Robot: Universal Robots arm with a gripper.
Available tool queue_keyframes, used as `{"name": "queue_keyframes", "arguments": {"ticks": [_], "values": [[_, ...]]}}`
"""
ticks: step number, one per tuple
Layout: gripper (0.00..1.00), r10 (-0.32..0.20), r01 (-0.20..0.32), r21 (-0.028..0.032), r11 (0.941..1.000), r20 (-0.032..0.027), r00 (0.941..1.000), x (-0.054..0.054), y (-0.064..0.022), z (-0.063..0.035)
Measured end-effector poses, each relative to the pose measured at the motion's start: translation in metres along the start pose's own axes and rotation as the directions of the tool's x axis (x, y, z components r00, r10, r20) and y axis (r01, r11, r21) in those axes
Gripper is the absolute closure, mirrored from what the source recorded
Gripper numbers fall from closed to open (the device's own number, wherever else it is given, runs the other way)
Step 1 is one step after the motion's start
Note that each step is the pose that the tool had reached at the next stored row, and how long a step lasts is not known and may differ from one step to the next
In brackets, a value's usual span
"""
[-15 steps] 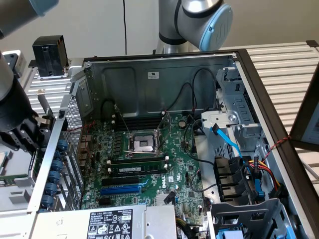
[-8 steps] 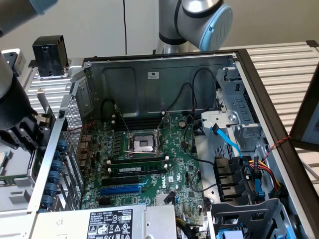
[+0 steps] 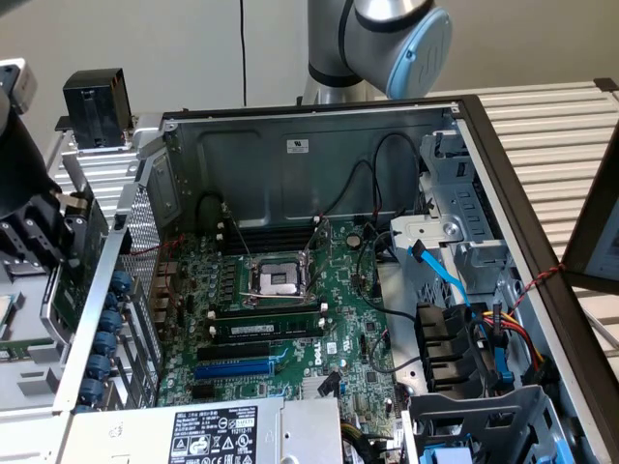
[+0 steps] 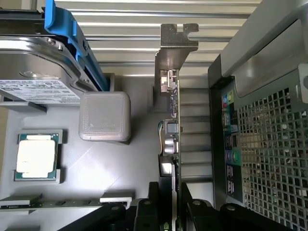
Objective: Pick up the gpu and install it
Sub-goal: 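Pick up the gpu and move the gpu toward the slot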
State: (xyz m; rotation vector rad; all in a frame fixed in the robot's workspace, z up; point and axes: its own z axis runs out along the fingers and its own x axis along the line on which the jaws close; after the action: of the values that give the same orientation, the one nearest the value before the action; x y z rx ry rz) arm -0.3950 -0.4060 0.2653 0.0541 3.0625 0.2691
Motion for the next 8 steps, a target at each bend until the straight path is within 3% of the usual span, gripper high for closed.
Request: {"name": "queue_keyframes", "arguments": {"ticks": [8], "values": [[0.73,-0.005,0.005,-0.0003,1.0,-0.0011,1.0,-0.002,0.0064,-0.0358]]}}
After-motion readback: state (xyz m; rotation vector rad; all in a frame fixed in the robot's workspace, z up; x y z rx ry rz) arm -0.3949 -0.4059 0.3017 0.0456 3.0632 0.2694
